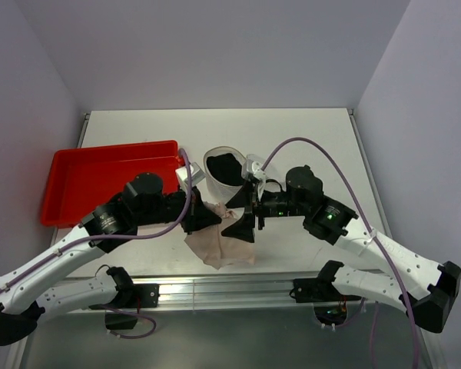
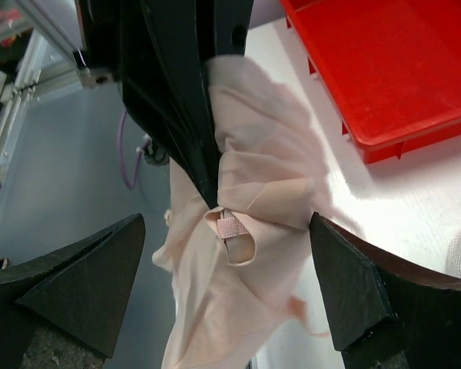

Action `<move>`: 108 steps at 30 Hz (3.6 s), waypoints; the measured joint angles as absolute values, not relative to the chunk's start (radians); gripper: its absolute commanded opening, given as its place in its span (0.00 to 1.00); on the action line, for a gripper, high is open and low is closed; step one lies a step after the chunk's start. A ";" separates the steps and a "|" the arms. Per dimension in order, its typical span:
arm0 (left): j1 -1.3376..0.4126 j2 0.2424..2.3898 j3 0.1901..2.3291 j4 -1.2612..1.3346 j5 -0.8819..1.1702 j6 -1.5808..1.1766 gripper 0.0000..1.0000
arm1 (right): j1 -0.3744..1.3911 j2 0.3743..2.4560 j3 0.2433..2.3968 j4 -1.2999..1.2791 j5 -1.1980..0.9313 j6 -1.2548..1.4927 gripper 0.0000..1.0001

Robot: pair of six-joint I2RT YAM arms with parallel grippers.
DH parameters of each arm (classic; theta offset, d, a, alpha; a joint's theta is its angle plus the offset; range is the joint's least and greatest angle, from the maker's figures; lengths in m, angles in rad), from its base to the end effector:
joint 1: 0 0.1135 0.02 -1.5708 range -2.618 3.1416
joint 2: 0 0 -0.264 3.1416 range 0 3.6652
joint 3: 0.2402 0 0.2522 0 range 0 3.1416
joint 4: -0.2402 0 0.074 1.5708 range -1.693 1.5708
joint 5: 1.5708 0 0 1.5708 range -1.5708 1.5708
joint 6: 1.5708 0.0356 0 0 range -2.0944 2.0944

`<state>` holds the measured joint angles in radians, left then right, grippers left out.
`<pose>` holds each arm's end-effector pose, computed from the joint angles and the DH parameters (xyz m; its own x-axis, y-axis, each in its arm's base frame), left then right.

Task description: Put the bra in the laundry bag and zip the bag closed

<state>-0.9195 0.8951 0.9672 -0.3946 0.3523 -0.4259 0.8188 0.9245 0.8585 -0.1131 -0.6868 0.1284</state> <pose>0.1095 -0.1639 0.3629 -0.5653 0.1020 -0.8185 0.7811 0.3853 -0.4914 0.1265 0.1683 0.3499 -0.2476 -0.1197 -0.9614 -0.9672 0.0886 0.2380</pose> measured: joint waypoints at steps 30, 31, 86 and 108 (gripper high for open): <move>-0.918 0.894 1.058 -0.455 0.479 -0.376 0.64 | 0.876 0.942 0.796 -0.061 -0.686 0.121 0.29; -0.918 0.891 1.067 -0.455 0.470 -0.373 0.68 | 0.876 0.942 0.793 -0.061 -0.682 0.125 0.27; -0.625 1.442 0.935 0.027 -0.155 -0.701 0.32 | 0.490 1.343 0.858 0.566 -0.224 0.321 0.00; -0.618 1.482 0.935 0.048 -0.102 -0.701 0.00 | 0.493 1.458 0.825 0.779 -0.089 0.133 0.00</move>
